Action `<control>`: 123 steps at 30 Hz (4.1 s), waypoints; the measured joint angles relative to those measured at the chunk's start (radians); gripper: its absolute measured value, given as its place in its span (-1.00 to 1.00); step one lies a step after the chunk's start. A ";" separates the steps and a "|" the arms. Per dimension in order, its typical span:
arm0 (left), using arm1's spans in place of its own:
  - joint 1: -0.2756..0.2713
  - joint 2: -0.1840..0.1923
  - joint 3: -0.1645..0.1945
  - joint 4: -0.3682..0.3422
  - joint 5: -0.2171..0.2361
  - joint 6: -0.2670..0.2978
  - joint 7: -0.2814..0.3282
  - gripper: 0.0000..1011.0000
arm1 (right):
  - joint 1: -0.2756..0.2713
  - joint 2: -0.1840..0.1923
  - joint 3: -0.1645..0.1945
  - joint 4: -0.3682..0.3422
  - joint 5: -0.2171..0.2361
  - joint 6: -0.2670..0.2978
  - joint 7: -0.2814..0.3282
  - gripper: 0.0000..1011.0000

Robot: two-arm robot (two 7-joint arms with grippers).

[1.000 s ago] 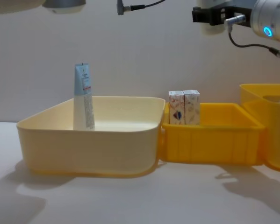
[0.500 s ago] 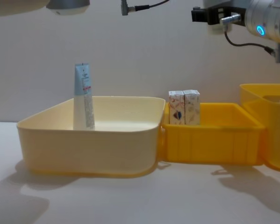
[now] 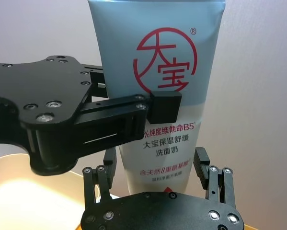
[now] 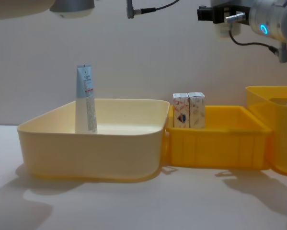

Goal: Bimanual collaborative sorting of washing and personal care products

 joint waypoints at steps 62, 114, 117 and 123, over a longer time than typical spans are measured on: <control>0.003 -0.004 -0.002 0.006 -0.011 -0.008 0.003 -0.49 | 0.022 -0.019 0.010 0.039 -0.004 0.000 0.011 0.14; 0.003 -0.004 -0.002 0.006 -0.011 -0.008 0.003 0.98 | 0.010 0.040 0.075 0.003 -0.038 -0.015 -0.018 0.14; 0.003 -0.004 -0.002 0.006 -0.011 -0.008 0.003 0.98 | 0.009 0.051 0.089 -0.001 -0.049 -0.006 -0.031 0.14; 0.003 -0.004 -0.002 0.006 -0.011 -0.008 0.003 0.98 | 0.011 0.061 0.110 0.000 -0.073 0.017 -0.065 0.14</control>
